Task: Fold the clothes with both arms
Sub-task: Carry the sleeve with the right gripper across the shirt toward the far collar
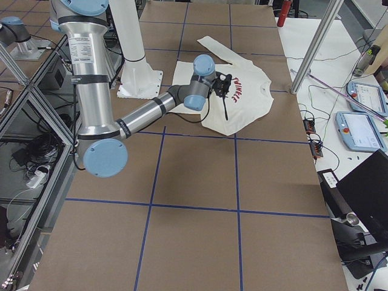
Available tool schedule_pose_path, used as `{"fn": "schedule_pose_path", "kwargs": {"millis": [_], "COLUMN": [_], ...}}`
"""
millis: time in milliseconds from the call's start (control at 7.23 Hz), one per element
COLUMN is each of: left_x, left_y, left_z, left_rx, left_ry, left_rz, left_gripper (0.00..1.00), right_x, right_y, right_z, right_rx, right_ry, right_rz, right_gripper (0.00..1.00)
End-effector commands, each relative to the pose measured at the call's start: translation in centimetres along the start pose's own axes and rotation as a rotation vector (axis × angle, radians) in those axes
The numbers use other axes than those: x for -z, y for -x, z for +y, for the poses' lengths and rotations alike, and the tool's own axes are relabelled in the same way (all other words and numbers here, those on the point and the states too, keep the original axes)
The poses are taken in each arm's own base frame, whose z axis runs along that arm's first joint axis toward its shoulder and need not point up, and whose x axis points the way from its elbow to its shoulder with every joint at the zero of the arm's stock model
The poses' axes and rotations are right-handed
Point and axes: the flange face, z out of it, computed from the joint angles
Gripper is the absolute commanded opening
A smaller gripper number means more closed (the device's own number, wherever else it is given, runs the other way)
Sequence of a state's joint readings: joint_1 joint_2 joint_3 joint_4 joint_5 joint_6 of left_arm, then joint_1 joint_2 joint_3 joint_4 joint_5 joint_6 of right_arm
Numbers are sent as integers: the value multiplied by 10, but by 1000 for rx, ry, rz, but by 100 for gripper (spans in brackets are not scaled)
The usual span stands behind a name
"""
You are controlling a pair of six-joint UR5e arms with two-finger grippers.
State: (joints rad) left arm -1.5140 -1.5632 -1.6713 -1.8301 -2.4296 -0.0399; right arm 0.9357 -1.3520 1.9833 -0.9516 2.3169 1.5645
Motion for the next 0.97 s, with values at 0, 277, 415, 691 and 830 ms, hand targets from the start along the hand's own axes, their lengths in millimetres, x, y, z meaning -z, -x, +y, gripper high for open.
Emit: {"fn": "schedule_pose_path", "kwargs": {"millis": [0, 277, 415, 691, 830], "left_x": [-1, -1, 0, -1, 0], "left_y": [1, 1, 0, 1, 0], "left_z": [1, 2, 1, 1, 1], "left_rx": [3, 2, 0, -5, -6], "left_ry": [3, 2, 0, -4, -6], "left_rz": [0, 0, 2, 0, 2], "left_gripper": [100, 100, 100, 100, 100], "right_x": [-26, -101, -166, -275, -307], "right_y": [160, 228, 289, 296, 291], "right_z": [2, 8, 10, 10, 27], "right_rx": [-23, 23, 27, 50, 53], "right_ry": [-44, -71, -70, -51, -45], "right_rz": [13, 22, 52, 70, 96], "right_gripper": [0, 0, 0, 0, 0]}}
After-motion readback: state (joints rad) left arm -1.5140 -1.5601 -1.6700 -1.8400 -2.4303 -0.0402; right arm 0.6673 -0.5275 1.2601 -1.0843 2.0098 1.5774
